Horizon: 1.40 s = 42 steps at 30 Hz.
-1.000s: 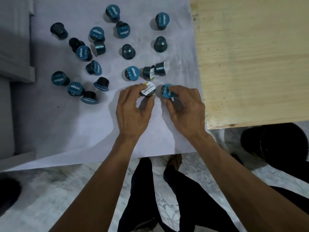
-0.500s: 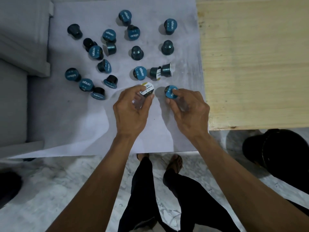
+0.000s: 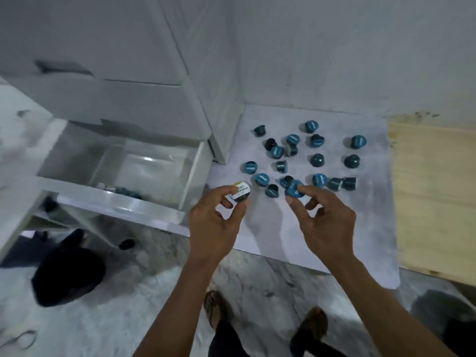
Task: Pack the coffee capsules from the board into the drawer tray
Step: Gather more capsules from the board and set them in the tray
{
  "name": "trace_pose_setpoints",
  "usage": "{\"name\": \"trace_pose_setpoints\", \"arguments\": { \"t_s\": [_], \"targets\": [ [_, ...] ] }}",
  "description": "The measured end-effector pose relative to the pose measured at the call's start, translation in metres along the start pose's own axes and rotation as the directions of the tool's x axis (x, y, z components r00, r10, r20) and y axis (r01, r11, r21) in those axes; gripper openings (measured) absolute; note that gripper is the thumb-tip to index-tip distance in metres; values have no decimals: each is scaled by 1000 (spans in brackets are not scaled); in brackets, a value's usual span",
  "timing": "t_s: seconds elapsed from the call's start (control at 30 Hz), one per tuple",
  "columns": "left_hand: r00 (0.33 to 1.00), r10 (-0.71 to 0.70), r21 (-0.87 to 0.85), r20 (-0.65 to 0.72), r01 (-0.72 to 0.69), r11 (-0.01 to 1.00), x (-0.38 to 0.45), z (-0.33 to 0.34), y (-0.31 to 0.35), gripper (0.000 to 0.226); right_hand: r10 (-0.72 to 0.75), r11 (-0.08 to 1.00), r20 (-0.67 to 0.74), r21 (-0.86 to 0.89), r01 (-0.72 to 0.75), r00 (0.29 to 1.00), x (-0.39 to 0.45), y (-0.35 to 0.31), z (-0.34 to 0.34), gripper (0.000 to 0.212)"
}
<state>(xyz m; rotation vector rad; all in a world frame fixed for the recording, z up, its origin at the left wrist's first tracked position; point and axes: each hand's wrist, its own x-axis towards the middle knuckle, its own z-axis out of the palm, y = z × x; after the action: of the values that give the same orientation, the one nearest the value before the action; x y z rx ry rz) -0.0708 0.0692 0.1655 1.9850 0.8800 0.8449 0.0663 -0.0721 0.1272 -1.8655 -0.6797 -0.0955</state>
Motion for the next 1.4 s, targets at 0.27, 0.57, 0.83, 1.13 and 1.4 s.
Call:
{"name": "trace_pose_setpoints", "arguments": {
  "t_s": [0.27, 0.57, 0.83, 1.13, 1.4],
  "targets": [
    [999, 47, 149, -19, -43, 988, 76, -170, -57, 24, -61, 998, 78, 30, 59, 995, 11, -115, 116, 24],
    [968, -78, 306, 237, 2, 952, 162, -276, -141, 19, -77, 995, 297, -40, 93, 952, 5, -179, 233, 22],
    [870, -146, 416, 470, -72, 907, 206, -249, -190, 18, 103, 954, 563, -288, 78, 820, 19, -149, 291, 22],
    [701, -216, 403, 680, -111, 908, 241, -199, -233, 16, 255, 843, 762, -477, 250, 595, 35, -130, 324, 23],
    [605, -265, 400, 751, -97, 912, 251, -177, -248, 19, 312, 826, 792, -499, 261, 525, 37, -120, 340, 21]
  ]
}}
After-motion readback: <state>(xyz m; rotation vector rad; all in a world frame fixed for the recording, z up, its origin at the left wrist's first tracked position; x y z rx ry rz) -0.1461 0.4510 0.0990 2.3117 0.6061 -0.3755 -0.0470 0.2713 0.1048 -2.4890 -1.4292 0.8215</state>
